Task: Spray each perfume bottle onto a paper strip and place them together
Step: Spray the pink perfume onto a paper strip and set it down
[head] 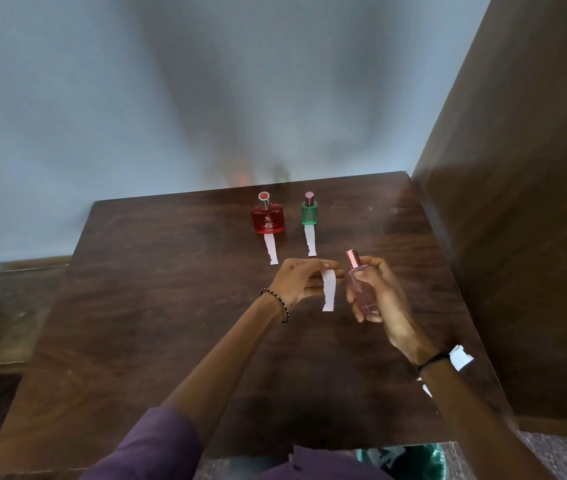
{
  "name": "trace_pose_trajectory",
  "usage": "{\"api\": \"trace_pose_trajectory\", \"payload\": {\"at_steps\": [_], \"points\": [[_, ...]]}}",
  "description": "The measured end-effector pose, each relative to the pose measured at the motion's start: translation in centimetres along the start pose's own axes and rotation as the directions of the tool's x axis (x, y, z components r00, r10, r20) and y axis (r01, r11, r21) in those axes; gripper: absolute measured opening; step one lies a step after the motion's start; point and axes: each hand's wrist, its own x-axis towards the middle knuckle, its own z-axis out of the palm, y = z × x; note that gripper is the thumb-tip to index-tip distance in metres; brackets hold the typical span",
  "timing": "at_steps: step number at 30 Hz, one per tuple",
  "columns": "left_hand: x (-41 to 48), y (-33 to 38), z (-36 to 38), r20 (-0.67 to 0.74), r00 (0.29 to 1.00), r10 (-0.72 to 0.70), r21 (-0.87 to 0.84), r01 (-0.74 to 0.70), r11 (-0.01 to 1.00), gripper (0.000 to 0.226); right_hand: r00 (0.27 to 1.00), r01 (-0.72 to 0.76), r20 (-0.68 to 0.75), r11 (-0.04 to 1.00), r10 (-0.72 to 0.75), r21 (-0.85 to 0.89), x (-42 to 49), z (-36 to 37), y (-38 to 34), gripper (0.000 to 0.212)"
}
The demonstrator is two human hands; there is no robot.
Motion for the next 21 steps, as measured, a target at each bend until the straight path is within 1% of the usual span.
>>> {"api": "trace_pose_trajectory", "payload": {"at_steps": [2, 5, 7, 10, 13, 16, 19, 21], "points": [[0.8, -0.3, -0.3, 0.006, 1.000, -0.013, 0.032, 0.012, 0.999, 0.027, 1.000, -0.005, -0.011, 0.999, 0.004, -0.035, 1.2, -0.1, 0.4, 0.038], [2.7, -0.7, -0.4, -0.024, 0.999, -0.031, 0.033, 0.032, 0.999, 0.034, 0.999, -0.004, -0.043, 0.998, 0.002, -0.057, 3.3, 0.1, 0.7, 0.047], [4.5, -0.8, -0.5, -0.060, 0.997, -0.038, 0.017, 0.039, 0.999, 0.037, 0.997, -0.017, -0.075, 0.998, 0.013, -0.065, 4.8, 0.1, 1.0, 0.040], [7.2, -1.0, -0.7, -0.097, 0.993, -0.069, 0.038, 0.073, 0.997, 0.029, 0.997, -0.036, -0.070, 0.994, 0.028, -0.107, 6.9, -0.4, 1.3, 0.022], [9.9, -1.0, -0.8, -0.143, 0.982, -0.120, 0.060, 0.130, 0.990, 0.011, 0.997, -0.053, -0.070, 0.991, 0.045, -0.125, 9.1, -1.1, 1.2, 0.025], [12.4, -1.0, -0.9, -0.179, 0.975, -0.132, 0.107, 0.153, 0.982, 0.003, 0.995, -0.031, -0.100, 0.984, 0.014, -0.174, 11.4, -1.9, 1.1, 0.024], [14.8, -0.9, -0.9, -0.203, 0.971, -0.123, 0.177, 0.160, 0.971, 0.009, 0.994, -0.010, -0.108, 0.983, -0.010, -0.184, 13.8, -2.9, 0.9, 0.029], [16.1, -0.8, -0.6, -0.210, 0.971, -0.110, 0.227, 0.158, 0.961, 0.011, 0.994, 0.025, -0.098, 0.986, -0.042, -0.167, 15.3, -3.5, 0.8, 0.024]]}}
